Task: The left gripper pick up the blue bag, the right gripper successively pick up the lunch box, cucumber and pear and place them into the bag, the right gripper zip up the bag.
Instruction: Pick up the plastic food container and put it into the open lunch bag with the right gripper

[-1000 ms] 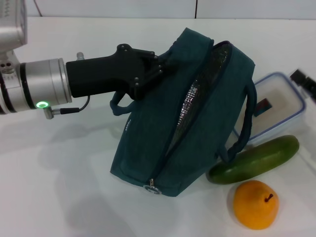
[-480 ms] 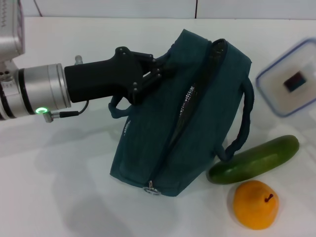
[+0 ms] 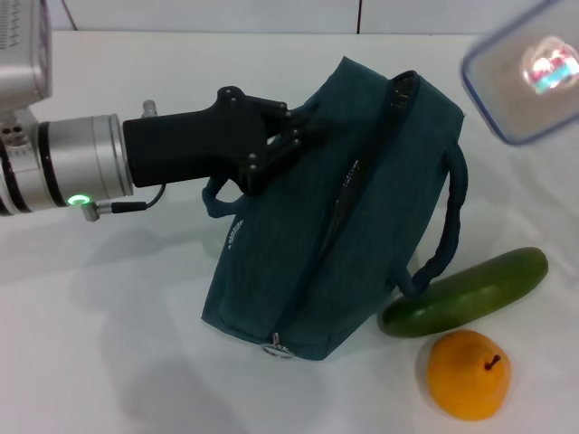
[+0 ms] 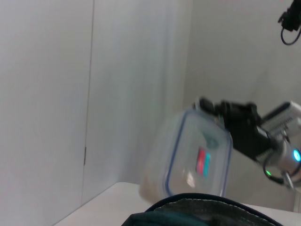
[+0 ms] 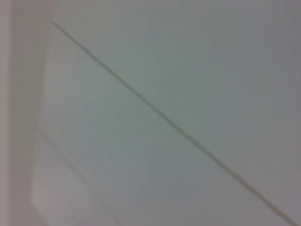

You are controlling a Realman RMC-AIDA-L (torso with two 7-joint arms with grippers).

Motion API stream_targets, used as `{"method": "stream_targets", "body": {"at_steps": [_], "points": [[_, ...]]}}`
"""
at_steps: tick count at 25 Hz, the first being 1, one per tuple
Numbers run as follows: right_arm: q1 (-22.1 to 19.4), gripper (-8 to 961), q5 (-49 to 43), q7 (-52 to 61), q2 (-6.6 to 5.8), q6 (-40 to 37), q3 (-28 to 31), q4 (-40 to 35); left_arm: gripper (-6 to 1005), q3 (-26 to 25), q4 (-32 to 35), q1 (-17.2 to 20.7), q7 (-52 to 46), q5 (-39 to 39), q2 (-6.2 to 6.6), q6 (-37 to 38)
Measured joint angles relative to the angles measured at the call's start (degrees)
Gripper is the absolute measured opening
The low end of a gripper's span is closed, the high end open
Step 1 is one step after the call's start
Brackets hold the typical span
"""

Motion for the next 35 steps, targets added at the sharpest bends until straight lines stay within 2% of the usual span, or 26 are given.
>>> {"method": "stream_targets", "body": {"at_steps": [10, 15, 16, 20, 29, 35], "points": [[10.1, 96, 1.3, 2.1, 0.47, -0.5, -0.6, -1.4, 50, 0.1, 0.9, -0.5, 0.0, 0.4, 0.01, -0.3], [13.6, 97, 1.4, 3.3, 0.51, 1.5, -3.7, -1.4, 51, 0.1, 1.0, -0.7, 0.0, 0.7, 0.01, -0.7], [14.3, 97, 1.4, 4.0, 0.52, 2.3, -6.7, -1.4, 51, 0.1, 1.0, -0.7, 0.0, 0.7, 0.01, -0.7], [13.3, 97, 1.0, 4.9, 0.3, 2.4, -8.7, -2.8, 51, 0.0, 0.7, -0.7, 0.4, 0.7, -0.06, -3.1], [6.7, 107, -4.5, 5.0, -0.42, 4.7, -9.8, -8.3, 50, -0.1, 0.4, -0.7, 0.4, 0.5, -0.11, -5.5], [5.6, 116, -9.2, 5.4, -0.7, 5.5, -9.8, -9.4, 50, 0.0, 0.4, -0.7, 0.4, 0.3, -0.23, -5.9]]}}
